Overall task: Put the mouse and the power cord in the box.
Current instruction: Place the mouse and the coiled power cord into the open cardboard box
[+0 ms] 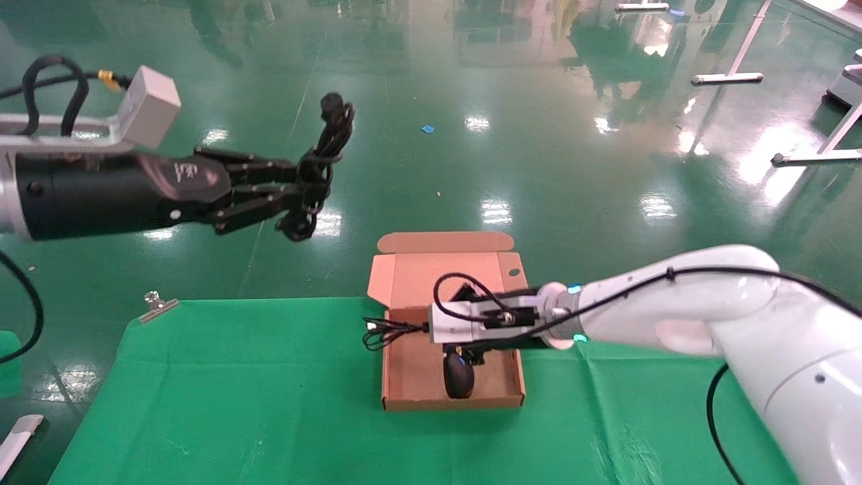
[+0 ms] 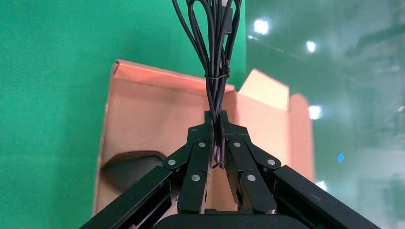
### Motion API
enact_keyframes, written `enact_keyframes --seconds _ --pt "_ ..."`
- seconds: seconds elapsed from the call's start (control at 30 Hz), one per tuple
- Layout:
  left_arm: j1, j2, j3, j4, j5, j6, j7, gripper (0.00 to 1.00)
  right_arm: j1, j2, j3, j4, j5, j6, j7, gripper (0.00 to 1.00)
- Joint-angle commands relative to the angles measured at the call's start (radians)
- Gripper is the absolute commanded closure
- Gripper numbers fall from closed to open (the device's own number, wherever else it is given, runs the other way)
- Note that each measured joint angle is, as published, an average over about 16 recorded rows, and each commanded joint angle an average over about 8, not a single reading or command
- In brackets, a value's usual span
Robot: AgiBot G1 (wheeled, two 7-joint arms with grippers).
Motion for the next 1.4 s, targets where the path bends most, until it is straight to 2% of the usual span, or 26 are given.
enact_keyframes --seconds 0.03,0.17,0.2,0.23,0.43,0.47,0.5,0.77,1.1,1.27,1.4 --pt "0.010 -0.012 0.000 -0.004 0.003 0.012 -0.002 1.00 -0.022 0.001 -0.016 0.009 0.013 0.016 0.034 1.00" --pt "0.036 -0.019 -0.005 -0.044 -0.002 0.018 -0.021 1.00 -0.036 0.005 -0.039 -0.021 0.018 0.048 0.072 1.00" --pt "0.042 -0.020 -0.005 -0.056 -0.004 0.019 -0.026 1.00 -0.038 0.005 -0.044 -0.028 0.018 0.058 0.078 0.97" --pt "0.048 -0.021 -0.006 -0.069 -0.006 0.019 -0.031 1.00 -0.041 0.005 -0.048 -0.033 0.018 0.070 0.083 0.88" --pt "0.074 -0.018 0.012 -0.163 0.003 0.012 -0.041 1.00 -0.061 0.004 -0.069 -0.031 0.024 0.160 0.099 0.13" --pt "0.075 -0.015 0.019 -0.180 0.009 0.009 -0.038 1.00 -0.064 0.004 -0.073 -0.027 0.026 0.173 0.101 0.04" --pt "0.076 -0.011 0.026 -0.195 0.016 0.004 -0.035 1.00 -0.066 0.004 -0.076 -0.022 0.028 0.183 0.102 0.00" --pt "0.058 0.057 0.080 -0.256 0.089 -0.069 0.008 1.00 -0.076 0.009 -0.107 0.004 0.045 0.198 0.091 0.00" --pt "0.065 0.173 0.132 -0.264 0.165 -0.146 0.037 1.00 -0.036 0.046 -0.099 -0.041 0.090 0.145 0.013 0.00" --pt "0.081 0.248 0.161 -0.262 0.208 -0.205 0.052 1.00 0.032 0.107 -0.093 -0.062 0.095 0.072 -0.068 0.00" --pt "0.105 0.317 0.194 -0.268 0.252 -0.270 0.077 1.00 0.094 0.177 -0.094 -0.068 0.095 -0.038 -0.140 0.00"
